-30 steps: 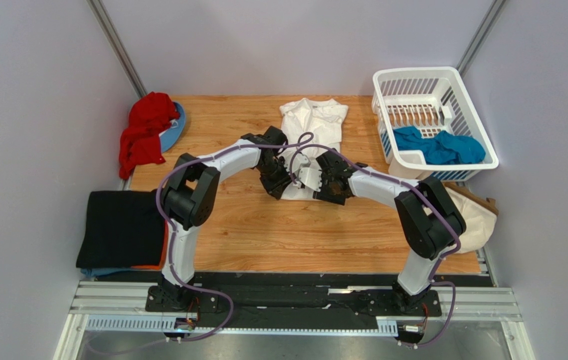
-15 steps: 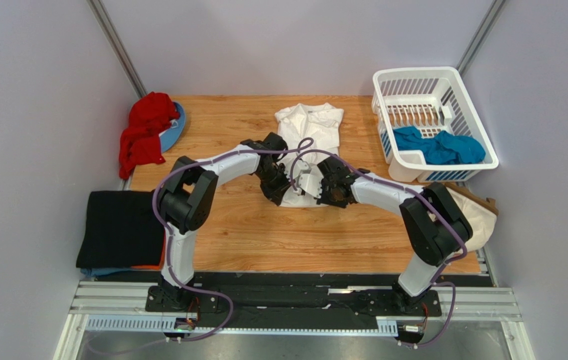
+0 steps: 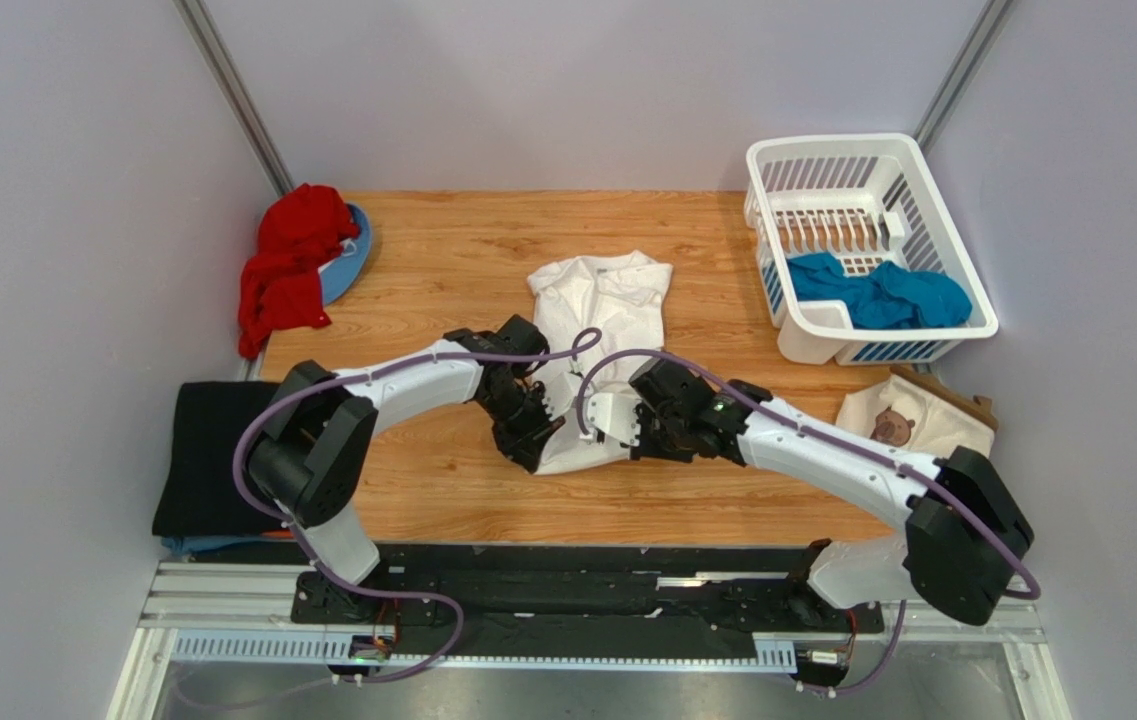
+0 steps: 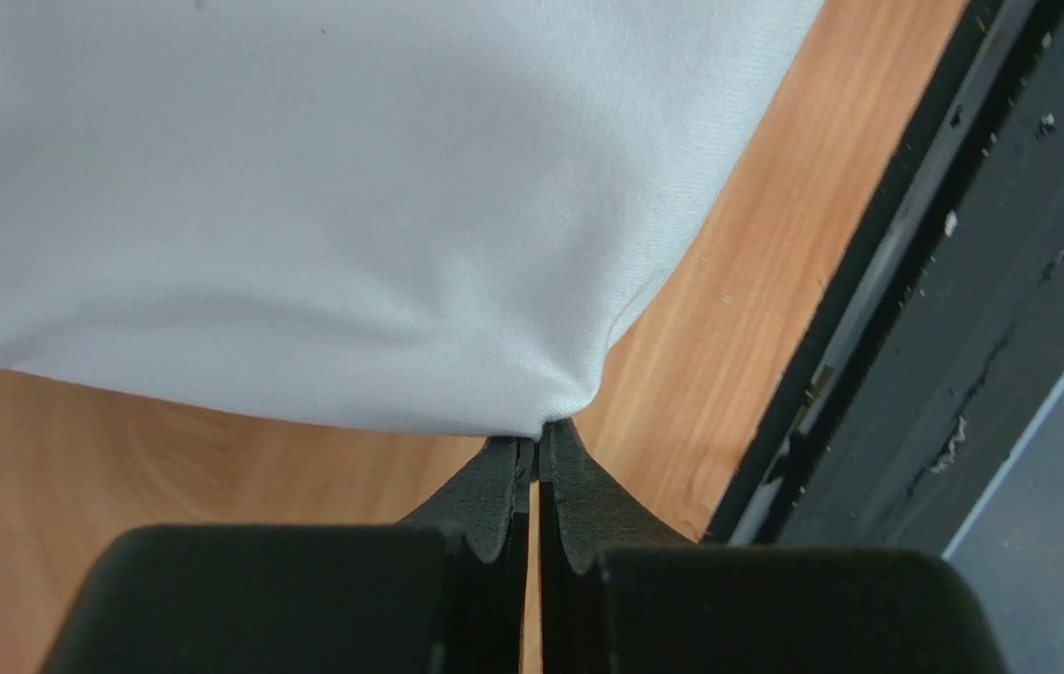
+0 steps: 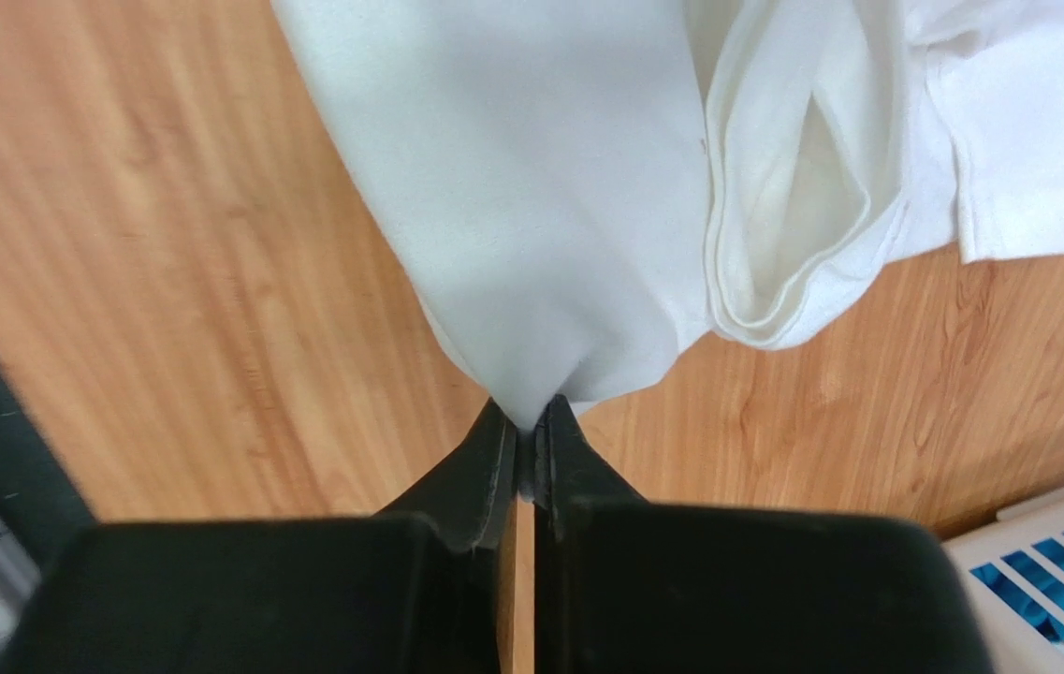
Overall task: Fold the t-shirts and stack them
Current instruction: Fold the tshirt
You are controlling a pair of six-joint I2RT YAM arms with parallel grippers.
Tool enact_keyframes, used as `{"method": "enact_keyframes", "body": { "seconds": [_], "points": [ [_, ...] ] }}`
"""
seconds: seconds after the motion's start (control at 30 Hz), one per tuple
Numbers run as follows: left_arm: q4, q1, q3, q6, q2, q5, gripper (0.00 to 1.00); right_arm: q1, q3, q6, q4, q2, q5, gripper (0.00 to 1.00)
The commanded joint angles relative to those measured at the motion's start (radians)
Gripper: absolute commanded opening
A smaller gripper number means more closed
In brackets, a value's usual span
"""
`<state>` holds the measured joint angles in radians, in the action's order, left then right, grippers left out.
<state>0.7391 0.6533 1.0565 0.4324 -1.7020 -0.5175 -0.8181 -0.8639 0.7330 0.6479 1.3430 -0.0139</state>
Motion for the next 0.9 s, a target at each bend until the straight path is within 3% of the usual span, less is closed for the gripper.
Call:
{"method": "enact_keyframes", "body": {
  "seconds": [0.0,0.17,0.47,0.7,0.87],
  "points": [
    [0.077,0.031,-0.055,0.051,0.080,-0.075,0.00,-0.099,0.012,-0.089,0.110,-0.083,0.045,0.00],
    [0.094,0.042,-0.075,0.068,0.174,-0.108,0.00,-0.202,0.022,-0.156,0.122,-0.149,0.034,0.00],
    [0.033,0.010,0.032,0.032,0.338,0.019,0.00,-0.201,-0.072,-0.100,0.105,-0.176,-0.204,0.00],
    [-0.021,-0.084,0.137,0.048,0.331,0.073,0.00,-0.115,-0.185,-0.018,0.087,-0.127,-0.251,0.00],
    [-0.044,-0.135,0.259,0.069,0.223,0.094,0.00,-0.018,-0.288,0.046,0.070,-0.047,-0.230,0.00]
  ]
}}
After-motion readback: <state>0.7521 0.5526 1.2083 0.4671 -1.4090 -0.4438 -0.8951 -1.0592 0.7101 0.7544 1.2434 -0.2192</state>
